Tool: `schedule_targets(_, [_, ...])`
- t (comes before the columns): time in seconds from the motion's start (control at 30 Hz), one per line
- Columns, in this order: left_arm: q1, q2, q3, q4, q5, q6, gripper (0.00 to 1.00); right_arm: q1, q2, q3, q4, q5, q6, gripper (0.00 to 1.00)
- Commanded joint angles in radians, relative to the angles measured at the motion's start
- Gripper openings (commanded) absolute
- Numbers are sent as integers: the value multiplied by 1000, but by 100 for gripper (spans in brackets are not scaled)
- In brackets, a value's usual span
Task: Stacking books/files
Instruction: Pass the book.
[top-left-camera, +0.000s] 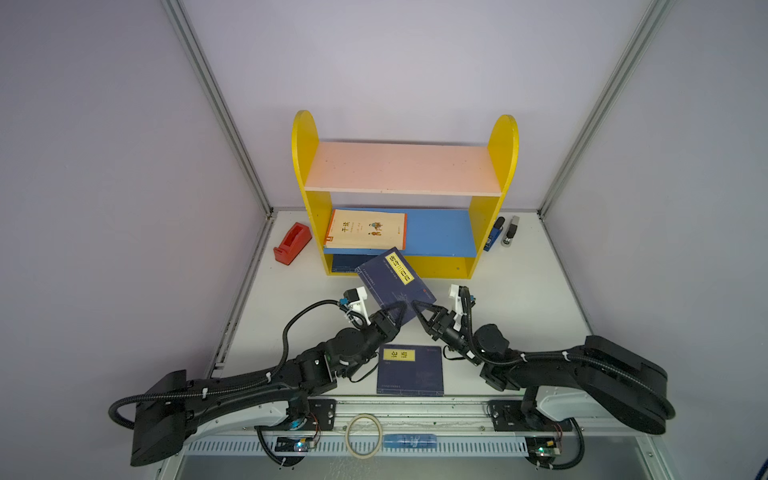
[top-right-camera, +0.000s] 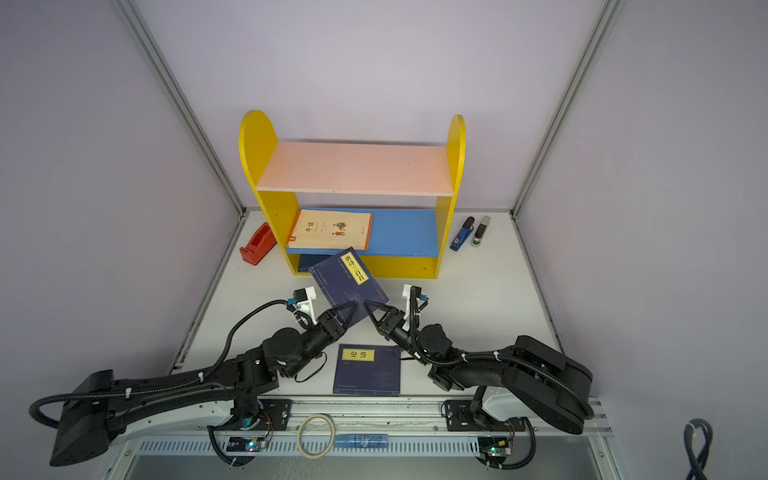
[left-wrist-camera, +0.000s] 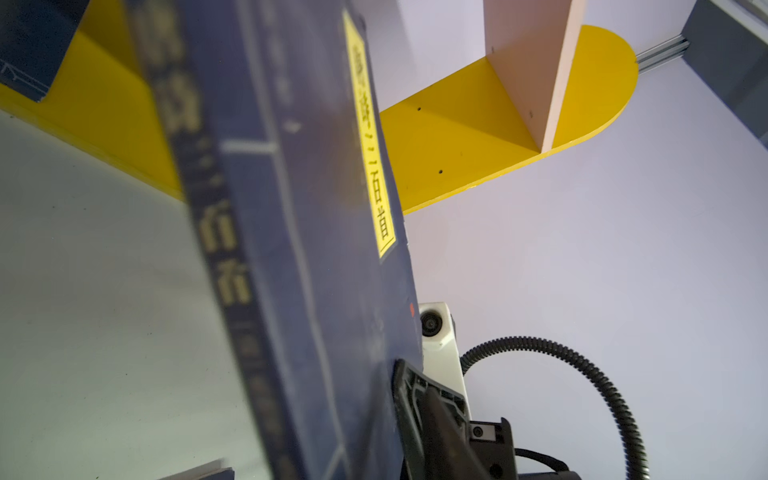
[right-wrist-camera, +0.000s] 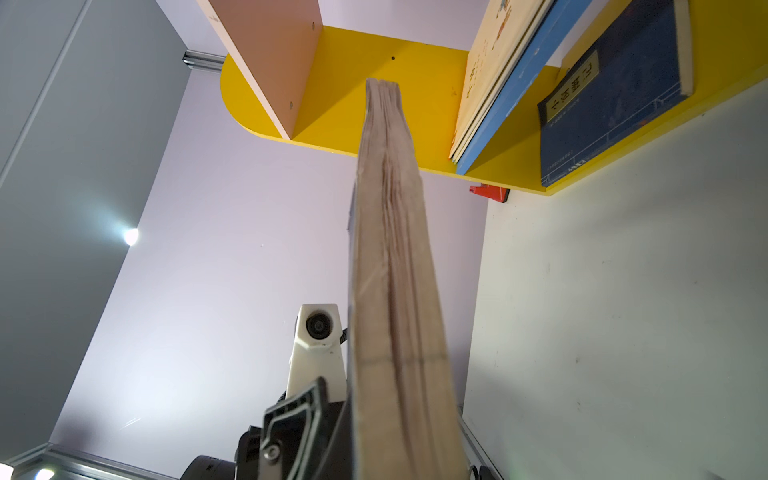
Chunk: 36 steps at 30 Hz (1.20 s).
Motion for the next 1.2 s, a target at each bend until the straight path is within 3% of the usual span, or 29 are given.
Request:
schedule_targets(0.0, [49,-86,-9,-69,15,13,60,0,-19,7,-2,3,-36,0])
schedule_targets(0.23, [351,-309,-13,-321,292,-33,79,3,-39,22,-29,-21,-53,0])
schedule_targets(0.33, [479,-347,-15,-339,443,-41,86,8,-30,31,-22,-35,-54,0])
schedule_targets(0.47, [583,-343,9,-372,579,-36,90,17,-14,39,-2,-42,-57,0])
schedule_targets(0.67, [683,-241,-21,-181,776,-94,91,31,18,59,20,-58,-57,0])
schedule_targets(0.97, [701,-159,8,-93,841,-90,60,39,70,68,62,-59,-49,0])
schedule_targets(1.07, [702,-167,8,-96,843,-90,42,39,84,70,72,-59,-43,0])
schedule_targets(1.17, [702,-181,4,-110,829,-95,13,39,94,71,87,-61,-40,0])
